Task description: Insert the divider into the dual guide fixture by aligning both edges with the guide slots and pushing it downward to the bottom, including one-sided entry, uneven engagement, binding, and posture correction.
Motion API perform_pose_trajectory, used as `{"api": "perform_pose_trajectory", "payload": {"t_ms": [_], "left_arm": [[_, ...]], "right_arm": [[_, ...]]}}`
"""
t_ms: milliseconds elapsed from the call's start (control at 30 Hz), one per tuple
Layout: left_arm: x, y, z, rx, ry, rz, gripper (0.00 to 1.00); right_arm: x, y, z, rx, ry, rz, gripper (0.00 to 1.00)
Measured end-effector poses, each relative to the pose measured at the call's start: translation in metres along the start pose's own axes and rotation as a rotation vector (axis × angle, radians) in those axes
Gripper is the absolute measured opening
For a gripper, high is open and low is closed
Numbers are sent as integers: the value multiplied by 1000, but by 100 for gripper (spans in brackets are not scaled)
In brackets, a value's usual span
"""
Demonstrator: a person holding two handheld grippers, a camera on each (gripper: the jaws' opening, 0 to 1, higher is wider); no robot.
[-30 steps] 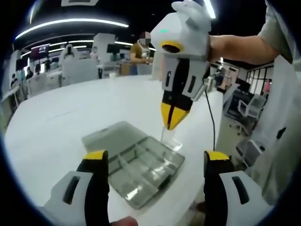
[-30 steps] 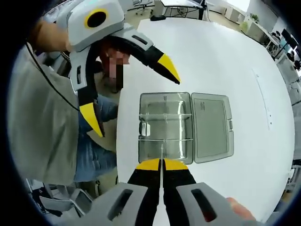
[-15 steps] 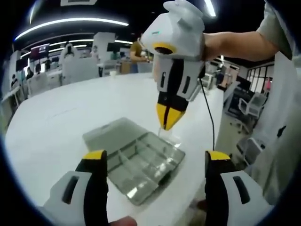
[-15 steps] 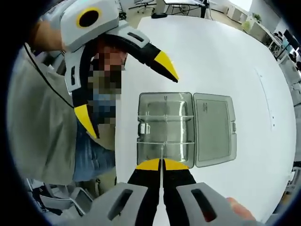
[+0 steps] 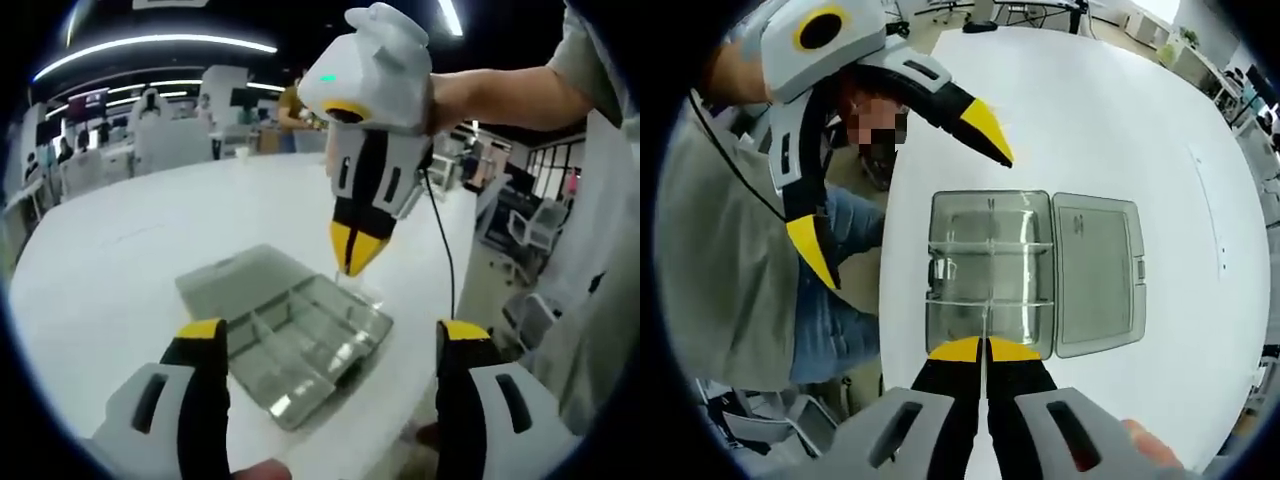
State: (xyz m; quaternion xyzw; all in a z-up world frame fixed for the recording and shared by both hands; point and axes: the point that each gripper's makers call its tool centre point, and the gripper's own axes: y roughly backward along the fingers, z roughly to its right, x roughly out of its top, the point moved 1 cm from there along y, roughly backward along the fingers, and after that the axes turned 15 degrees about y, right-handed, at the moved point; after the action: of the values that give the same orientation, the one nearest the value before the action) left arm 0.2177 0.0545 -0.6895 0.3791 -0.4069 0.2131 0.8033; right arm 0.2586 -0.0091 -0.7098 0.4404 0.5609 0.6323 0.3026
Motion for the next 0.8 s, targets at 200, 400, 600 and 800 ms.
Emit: {"api": "perform_pose_trajectory", "payload": {"t_ms": [200, 400, 600, 800], "left_arm": [[0, 0, -1, 1, 3, 2, 83], [-2, -2, 1, -2, 4, -1, 83], [-4, -2, 3, -7, 8, -5, 83], [-5, -2, 2, -2, 11, -4, 83]], "right_arm": [[-3, -4, 1, 2, 0, -9, 0], [-4, -9, 1, 5, 7, -9, 0], [-4, -9, 1, 10, 5, -11, 0], [-7, -10, 1, 16, 5, -22, 0]]}}
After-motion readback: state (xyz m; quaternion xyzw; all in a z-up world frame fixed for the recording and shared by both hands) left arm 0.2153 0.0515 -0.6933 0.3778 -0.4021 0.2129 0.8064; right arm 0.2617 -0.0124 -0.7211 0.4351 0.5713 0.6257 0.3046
